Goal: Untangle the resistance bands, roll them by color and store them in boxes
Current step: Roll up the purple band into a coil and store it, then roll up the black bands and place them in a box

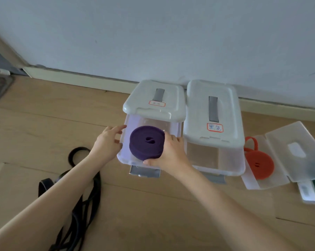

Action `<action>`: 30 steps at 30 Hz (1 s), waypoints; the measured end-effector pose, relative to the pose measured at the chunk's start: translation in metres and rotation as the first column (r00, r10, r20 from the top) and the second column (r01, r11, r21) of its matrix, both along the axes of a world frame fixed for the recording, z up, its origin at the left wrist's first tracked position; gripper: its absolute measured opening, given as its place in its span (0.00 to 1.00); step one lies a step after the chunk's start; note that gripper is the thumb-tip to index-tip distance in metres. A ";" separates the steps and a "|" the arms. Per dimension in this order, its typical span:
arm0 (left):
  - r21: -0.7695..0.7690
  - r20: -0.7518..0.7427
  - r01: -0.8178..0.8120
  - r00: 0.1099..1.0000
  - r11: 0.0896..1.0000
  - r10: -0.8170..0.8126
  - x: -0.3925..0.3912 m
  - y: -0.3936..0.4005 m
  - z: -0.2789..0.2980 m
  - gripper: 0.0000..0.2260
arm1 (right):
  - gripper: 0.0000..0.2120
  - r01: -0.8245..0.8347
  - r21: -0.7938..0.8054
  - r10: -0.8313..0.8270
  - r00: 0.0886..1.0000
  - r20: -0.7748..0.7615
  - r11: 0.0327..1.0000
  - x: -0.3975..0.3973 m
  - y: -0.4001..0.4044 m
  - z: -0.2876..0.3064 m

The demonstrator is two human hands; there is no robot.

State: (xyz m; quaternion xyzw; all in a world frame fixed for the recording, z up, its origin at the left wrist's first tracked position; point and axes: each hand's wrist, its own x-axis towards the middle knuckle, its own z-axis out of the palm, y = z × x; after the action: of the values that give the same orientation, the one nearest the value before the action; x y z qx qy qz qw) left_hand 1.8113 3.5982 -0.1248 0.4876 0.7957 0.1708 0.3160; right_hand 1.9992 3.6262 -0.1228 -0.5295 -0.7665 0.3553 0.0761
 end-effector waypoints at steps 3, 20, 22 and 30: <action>0.028 0.092 -0.020 0.996 0.999 0.017 -0.010 -0.009 -0.009 0.26 | 0.42 0.055 0.059 -0.066 0.977 0.205 0.997 -0.025 0.008 -0.021; 0.093 0.486 -0.205 0.863 0.974 0.135 -0.018 -0.016 -0.033 0.24 | 0.49 0.019 -0.272 0.085 0.928 0.363 0.962 -0.040 0.030 -0.063; 0.100 0.498 -0.210 0.857 0.973 0.134 -0.016 -0.017 -0.034 0.24 | 0.43 0.045 -0.261 0.050 0.937 0.347 0.964 -0.039 0.030 -0.059; 0.033 0.471 -0.318 0.841 0.948 0.266 -0.012 -0.023 -0.032 0.17 | 0.21 0.065 -0.202 -0.043 0.993 0.109 0.977 -0.031 0.005 -0.018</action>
State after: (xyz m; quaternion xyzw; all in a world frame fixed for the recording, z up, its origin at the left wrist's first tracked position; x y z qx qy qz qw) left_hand 1.7996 3.5754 -0.1571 0.3228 0.7523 0.3709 0.4385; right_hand 1.9678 3.6310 -0.1410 -0.5731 -0.7139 0.4023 -0.0093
